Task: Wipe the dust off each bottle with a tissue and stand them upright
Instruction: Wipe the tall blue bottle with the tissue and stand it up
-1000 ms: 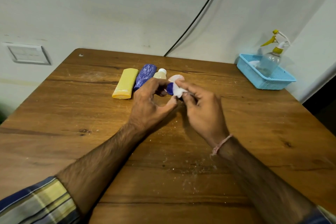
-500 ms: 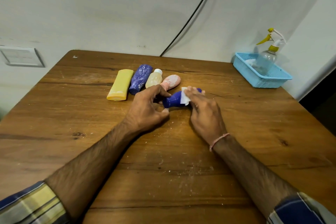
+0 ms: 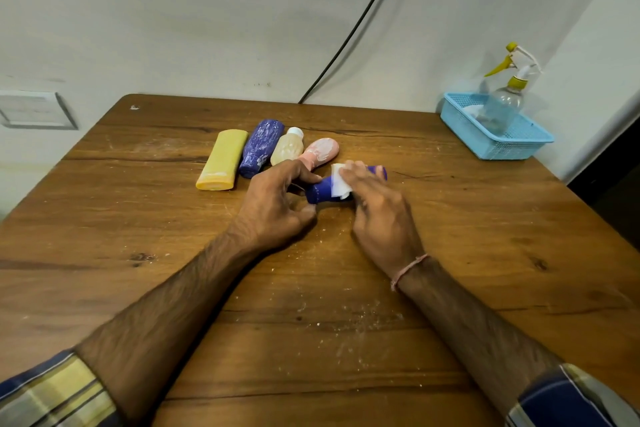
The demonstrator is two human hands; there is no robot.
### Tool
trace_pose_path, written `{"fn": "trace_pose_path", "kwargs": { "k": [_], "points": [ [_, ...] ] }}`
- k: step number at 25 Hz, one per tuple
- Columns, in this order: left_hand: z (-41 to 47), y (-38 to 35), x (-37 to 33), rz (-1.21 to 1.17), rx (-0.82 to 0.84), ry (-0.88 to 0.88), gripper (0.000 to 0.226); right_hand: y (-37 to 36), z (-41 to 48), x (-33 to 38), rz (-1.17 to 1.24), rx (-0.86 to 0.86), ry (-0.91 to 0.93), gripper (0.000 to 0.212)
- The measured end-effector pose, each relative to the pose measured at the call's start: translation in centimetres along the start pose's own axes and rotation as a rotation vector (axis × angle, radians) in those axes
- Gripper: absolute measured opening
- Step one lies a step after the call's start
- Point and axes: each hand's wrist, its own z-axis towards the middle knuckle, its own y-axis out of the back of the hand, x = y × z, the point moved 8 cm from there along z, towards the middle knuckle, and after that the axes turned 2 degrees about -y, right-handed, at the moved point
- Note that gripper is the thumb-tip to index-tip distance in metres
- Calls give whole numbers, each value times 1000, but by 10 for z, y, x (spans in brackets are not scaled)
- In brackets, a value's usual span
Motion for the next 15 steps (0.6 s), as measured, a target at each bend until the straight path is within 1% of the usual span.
{"fn": "trace_pose_path", "kwargs": {
  "k": [2,3,4,7,8,9,12,13,14,15],
  "points": [
    [-2,-1,2,-45,-6,45,34,-9,-10,18,31,46,151,60],
    [-2,-1,5,-61,-3,76,33,-10,-7,14,14,52,158,61],
    [-1,-2,8,-60,3,110,34,-9,-2,1,-15,49,100,60],
    [1,-3,17,-10,23,179,34,1,6,-46,-78,11,-190,54],
    [2,-3,18,-4,23,194,34,1,5,-49,-74,4,-223,53],
    [2,-3,19,1,17,206,33,0,4,-40,-54,-4,-192,53],
    [1,-1,19,8,-24,218,27,-6,-13,10,36,30,109,55],
    [1,-1,18,5,-33,223,26,-8,-17,15,33,48,183,55],
    [1,-1,19,4,-35,237,25,-5,-16,11,16,54,203,54],
    [1,-1,20,9,-28,254,24,-1,-10,-2,-4,40,154,53]
  ]
}}
